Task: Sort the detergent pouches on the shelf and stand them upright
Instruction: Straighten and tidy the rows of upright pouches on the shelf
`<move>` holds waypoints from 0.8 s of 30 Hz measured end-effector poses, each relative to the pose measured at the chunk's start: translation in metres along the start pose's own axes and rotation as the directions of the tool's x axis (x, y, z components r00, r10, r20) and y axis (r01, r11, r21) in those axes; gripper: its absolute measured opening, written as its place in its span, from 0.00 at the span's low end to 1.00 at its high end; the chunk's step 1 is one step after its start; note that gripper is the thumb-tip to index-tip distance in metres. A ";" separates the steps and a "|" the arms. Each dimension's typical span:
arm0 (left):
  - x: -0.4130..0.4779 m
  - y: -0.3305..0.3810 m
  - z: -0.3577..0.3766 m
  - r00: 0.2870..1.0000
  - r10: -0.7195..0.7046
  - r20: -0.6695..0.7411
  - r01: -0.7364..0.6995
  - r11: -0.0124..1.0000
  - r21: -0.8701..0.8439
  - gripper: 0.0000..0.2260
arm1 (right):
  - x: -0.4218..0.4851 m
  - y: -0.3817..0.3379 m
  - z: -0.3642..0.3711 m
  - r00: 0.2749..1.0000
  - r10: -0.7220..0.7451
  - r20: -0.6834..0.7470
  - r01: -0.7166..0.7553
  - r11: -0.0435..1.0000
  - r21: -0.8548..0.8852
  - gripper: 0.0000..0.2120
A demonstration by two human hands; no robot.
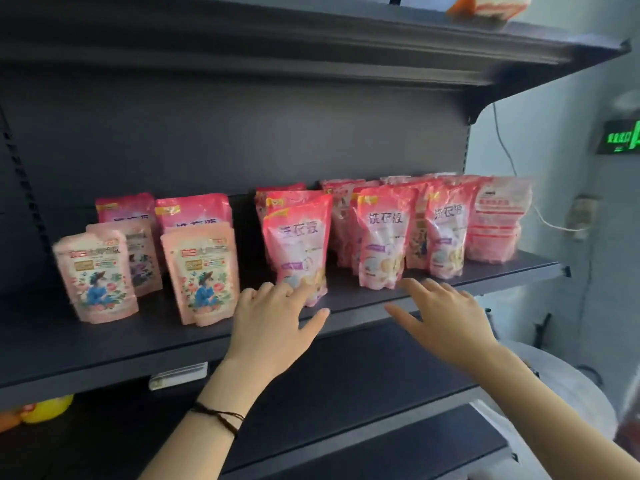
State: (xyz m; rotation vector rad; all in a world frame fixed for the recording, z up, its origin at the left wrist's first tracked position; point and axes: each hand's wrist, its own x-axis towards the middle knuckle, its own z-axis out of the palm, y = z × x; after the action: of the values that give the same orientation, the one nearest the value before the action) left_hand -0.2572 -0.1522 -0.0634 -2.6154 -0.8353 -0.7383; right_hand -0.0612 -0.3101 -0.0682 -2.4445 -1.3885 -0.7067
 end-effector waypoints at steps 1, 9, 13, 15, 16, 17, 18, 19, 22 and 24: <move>0.012 0.014 0.004 1.000 0.002 0.001 -0.002 1.000 -0.006 0.25 | 0.006 0.014 0.002 1.000 0.001 0.010 -0.001 1.000 0.006 0.27; 0.104 0.137 0.039 0.997 -0.035 -0.062 0.029 0.994 -0.109 0.28 | 0.052 0.143 0.028 0.997 -0.070 0.035 0.071 0.997 -0.010 0.26; 0.132 0.183 0.053 0.999 -0.018 -0.048 0.009 0.984 -0.176 0.29 | 0.067 0.189 0.042 0.998 -0.060 0.027 0.061 0.998 -0.017 0.26; 0.147 0.200 0.064 0.999 -0.007 -0.040 -0.002 0.975 -0.221 0.28 | 0.076 0.208 0.051 0.999 -0.042 0.021 0.042 0.999 0.006 0.24; 0.154 0.207 0.069 0.999 -0.001 -0.035 -0.008 0.971 -0.241 0.27 | 0.080 0.215 0.055 1.000 -0.028 0.013 0.027 0.999 0.030 0.24; 0.164 0.214 0.075 0.999 0.007 -0.034 -0.015 0.968 -0.252 0.25 | 0.085 0.222 0.059 1.000 -0.011 0.010 0.011 0.999 0.047 0.24; 0.172 0.220 0.080 0.999 0.015 -0.040 -0.025 0.966 -0.259 0.23 | 0.090 0.228 0.064 1.000 0.003 0.012 -0.003 0.999 0.051 0.25; 0.182 0.224 0.085 0.998 0.019 -0.054 -0.032 0.963 -0.267 0.22 | 0.095 0.234 0.069 1.000 0.018 0.021 -0.019 0.999 0.049 0.25; 0.206 0.227 0.099 0.990 -0.034 -0.136 -0.009 0.953 -0.303 0.21 | 0.111 0.249 0.083 0.998 0.049 0.032 -0.052 0.994 0.099 0.26; 0.218 0.227 0.108 0.970 -0.103 -0.221 0.016 0.932 -0.363 0.19 | 0.123 0.257 0.093 0.998 0.058 0.029 -0.062 0.981 0.183 0.25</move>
State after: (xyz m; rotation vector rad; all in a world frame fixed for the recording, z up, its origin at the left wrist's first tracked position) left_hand 0.0741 -0.1867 -0.0594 -2.7392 -0.7721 -1.3031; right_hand 0.2381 -0.3127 -0.0763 -2.3458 -1.3187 -0.5130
